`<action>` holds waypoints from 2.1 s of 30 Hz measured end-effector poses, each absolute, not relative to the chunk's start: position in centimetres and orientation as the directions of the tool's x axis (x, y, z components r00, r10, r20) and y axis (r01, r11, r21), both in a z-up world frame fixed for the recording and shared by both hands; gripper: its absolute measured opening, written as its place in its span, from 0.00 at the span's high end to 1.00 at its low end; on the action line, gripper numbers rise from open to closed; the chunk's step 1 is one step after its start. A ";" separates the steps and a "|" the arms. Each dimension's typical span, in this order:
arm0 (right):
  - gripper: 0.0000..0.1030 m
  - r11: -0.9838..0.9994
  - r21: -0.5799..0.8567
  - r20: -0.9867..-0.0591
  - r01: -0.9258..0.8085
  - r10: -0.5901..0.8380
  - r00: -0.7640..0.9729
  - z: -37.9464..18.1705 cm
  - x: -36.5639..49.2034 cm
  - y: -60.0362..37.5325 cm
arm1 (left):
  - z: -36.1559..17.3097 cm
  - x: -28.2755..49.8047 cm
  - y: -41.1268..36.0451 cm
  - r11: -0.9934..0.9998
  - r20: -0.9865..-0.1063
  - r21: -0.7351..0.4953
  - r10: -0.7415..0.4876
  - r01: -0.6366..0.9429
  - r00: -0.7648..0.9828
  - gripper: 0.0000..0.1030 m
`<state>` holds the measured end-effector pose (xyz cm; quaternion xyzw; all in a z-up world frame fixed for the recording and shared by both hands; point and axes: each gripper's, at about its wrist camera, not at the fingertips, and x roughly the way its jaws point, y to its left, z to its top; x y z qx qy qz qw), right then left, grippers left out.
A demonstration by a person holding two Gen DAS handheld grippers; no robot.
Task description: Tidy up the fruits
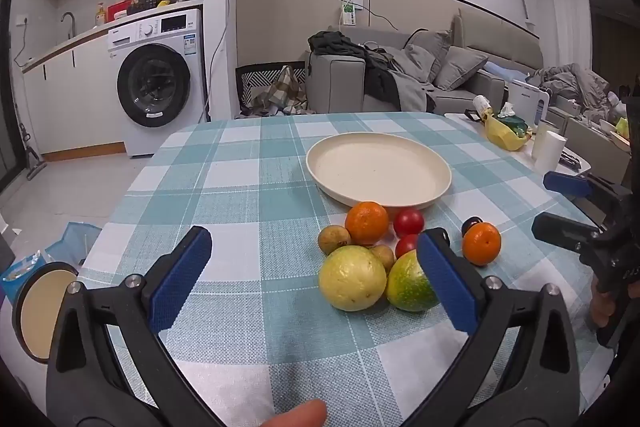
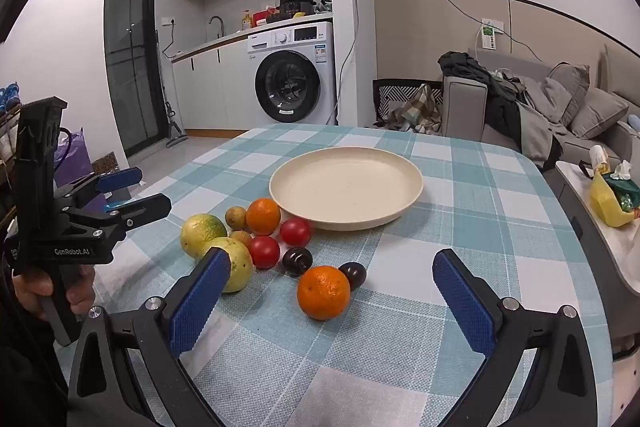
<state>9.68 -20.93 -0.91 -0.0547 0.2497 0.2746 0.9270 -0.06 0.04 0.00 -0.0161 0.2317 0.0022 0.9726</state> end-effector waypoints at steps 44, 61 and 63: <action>0.00 0.845 0.046 -0.503 -0.533 0.481 0.718 -1.0 10.0 -20.8 | -0.1 0.1 0.7 0.999 -0.468 -0.033 -0.001 -0.016 0.884 0.01; 0.00 0.846 0.047 -0.509 -0.532 0.478 0.716 -1.5 10.0 -20.8 | 0.0 0.2 0.7 0.999 -0.470 -0.036 -0.003 -0.016 0.883 0.01; 0.00 0.847 0.046 -0.511 -0.530 0.476 0.716 -1.7 10.1 -20.9 | 0.0 0.2 0.7 0.999 -0.470 -0.037 -0.003 -0.016 0.883 0.01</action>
